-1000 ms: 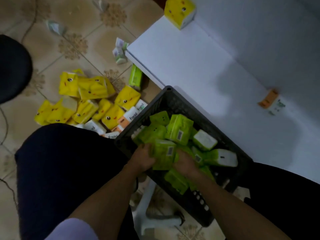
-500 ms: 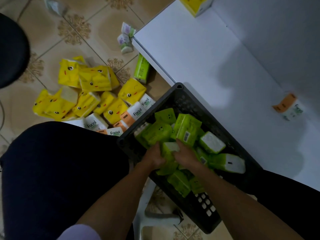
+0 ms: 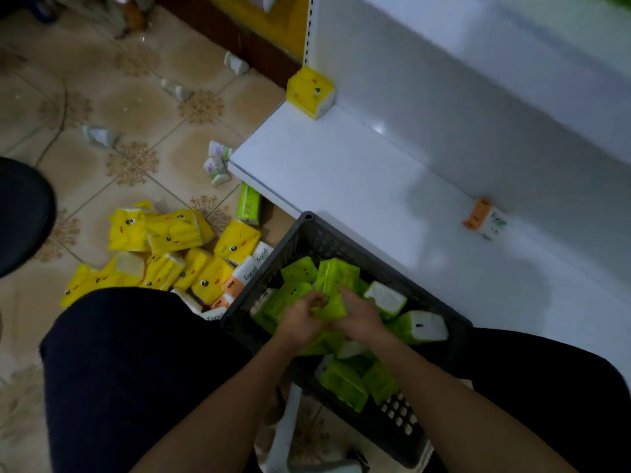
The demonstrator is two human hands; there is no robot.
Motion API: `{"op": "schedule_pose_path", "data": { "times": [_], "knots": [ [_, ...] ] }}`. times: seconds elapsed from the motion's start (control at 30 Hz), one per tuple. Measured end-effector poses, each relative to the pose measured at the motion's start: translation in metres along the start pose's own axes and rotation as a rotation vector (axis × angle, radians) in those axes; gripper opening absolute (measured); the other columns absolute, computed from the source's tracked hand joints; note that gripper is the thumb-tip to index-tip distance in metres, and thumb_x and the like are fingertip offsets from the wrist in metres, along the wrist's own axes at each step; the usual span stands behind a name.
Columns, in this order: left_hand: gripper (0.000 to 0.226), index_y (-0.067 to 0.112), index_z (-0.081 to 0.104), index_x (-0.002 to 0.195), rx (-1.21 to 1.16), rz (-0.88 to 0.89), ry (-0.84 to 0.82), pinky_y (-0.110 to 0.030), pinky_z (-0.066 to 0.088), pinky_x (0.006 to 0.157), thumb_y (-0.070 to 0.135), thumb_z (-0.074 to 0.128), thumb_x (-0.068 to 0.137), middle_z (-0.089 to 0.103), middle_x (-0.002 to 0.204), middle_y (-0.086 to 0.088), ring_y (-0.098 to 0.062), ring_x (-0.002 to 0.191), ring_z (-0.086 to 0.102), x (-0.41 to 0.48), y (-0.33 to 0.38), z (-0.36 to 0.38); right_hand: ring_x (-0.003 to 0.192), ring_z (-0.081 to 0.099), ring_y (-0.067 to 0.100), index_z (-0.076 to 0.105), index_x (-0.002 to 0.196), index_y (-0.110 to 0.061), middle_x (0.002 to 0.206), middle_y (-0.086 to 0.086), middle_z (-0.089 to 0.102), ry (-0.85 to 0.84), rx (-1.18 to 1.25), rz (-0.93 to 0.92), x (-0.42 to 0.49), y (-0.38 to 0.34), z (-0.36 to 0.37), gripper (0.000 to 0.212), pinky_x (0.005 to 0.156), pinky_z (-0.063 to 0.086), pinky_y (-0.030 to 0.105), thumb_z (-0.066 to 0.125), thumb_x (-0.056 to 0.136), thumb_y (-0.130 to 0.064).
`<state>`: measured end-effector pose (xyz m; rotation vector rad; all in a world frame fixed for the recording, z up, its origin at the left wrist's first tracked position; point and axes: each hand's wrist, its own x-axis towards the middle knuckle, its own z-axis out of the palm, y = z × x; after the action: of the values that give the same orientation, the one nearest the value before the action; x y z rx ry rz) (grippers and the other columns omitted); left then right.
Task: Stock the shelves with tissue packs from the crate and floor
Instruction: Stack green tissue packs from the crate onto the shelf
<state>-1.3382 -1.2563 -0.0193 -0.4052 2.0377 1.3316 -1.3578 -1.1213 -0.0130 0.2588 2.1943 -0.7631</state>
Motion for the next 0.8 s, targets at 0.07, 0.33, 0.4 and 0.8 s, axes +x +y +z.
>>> {"op": "schedule_pose_path", "data": {
  "times": [0.07, 0.33, 0.4, 0.8],
  "knots": [
    [0.048, 0.003, 0.053, 0.122, 0.029, 0.094, 0.031, -0.023, 0.042, 0.09, -0.007, 0.053, 0.075, 0.06, 0.12, -0.012, -0.023, 0.116, 0.055, -0.012, 0.019, -0.017, 0.13, 0.037, 0.028, 0.038, 0.141, -0.017, 0.141, 0.011, 0.041, 0.062, -0.007, -0.1, -0.015, -0.021, -0.021, 0.076, 0.101, 0.034, 0.027, 0.075, 0.075, -0.023],
    [0.094, 0.009, 0.029, 0.141, 0.114, 0.345, 0.499, -0.03, 0.038, 0.085, 0.044, 0.075, 0.066, 0.043, 0.135, -0.02, -0.034, 0.122, 0.045, -0.105, 0.117, -0.133, 0.116, 0.046, 0.021, 0.048, 0.126, -0.024, 0.118, 0.006, 0.038, 0.426, 0.255, -0.561, -0.101, -0.153, -0.081, 0.065, 0.085, 0.033, 0.013, 0.078, 0.07, -0.013],
    [0.077, 0.011, 0.031, 0.14, 0.072, 0.431, 0.559, -0.029, 0.039, 0.082, 0.016, 0.074, 0.077, 0.047, 0.132, -0.018, -0.033, 0.117, 0.05, -0.123, 0.135, -0.163, 0.12, 0.044, 0.02, 0.045, 0.125, -0.026, 0.125, 0.005, 0.038, 0.461, 0.273, -0.699, -0.123, -0.187, -0.096, 0.063, 0.088, 0.037, 0.019, 0.076, 0.072, -0.014],
    [0.05, 0.011, 0.058, 0.119, 0.141, 0.885, 0.912, -0.029, 0.048, 0.074, -0.002, 0.072, 0.073, 0.065, 0.108, -0.014, -0.023, 0.084, 0.062, -0.178, 0.243, -0.245, 0.124, 0.045, 0.022, 0.034, 0.142, -0.036, 0.138, 0.002, 0.042, 0.731, -0.044, -0.944, -0.194, -0.269, -0.202, 0.074, 0.097, 0.038, 0.028, 0.071, 0.078, -0.029]
  ]
}}
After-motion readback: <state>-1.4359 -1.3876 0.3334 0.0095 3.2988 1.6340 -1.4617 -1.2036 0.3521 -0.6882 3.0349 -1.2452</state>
